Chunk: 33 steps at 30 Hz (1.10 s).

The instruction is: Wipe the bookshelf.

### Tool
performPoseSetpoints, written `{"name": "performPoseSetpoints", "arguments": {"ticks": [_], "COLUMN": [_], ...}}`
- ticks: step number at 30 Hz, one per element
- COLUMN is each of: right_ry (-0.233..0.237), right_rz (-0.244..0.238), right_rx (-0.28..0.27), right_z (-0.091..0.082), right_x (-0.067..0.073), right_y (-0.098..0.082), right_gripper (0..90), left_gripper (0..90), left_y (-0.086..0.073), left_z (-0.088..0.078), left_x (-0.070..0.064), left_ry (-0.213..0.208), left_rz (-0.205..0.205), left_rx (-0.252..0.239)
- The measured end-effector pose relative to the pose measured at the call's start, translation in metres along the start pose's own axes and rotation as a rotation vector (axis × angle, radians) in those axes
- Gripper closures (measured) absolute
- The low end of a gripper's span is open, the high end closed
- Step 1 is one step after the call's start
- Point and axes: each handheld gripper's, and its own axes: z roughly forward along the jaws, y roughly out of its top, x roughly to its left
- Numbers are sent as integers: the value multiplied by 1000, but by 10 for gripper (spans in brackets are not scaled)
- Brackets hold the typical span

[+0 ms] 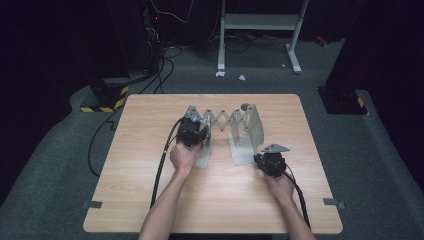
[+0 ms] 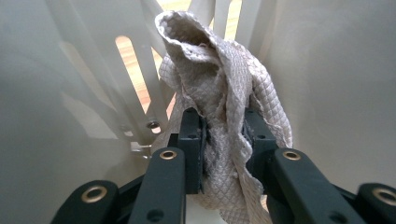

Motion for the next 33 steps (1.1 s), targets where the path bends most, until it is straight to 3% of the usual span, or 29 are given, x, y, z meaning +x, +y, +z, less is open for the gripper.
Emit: {"name": "performPoseSetpoints", "arguments": {"ticks": [12, 24, 33], "right_ry": [2, 4, 4], "right_rz": [3, 3, -1], "right_rx": [1, 0, 0], "right_z": [0, 0, 0], "right_x": [0, 0, 0], "right_y": [0, 0, 0], "right_gripper": [812, 813, 813], "left_gripper": [735, 734, 735], "left_y": [0, 19, 21], "left_z": [6, -23, -33], "left_x": [2, 5, 6], "left_ry": [5, 16, 22], "left_rz": [-6, 6, 11], "left_rx": [17, -58, -73]}}
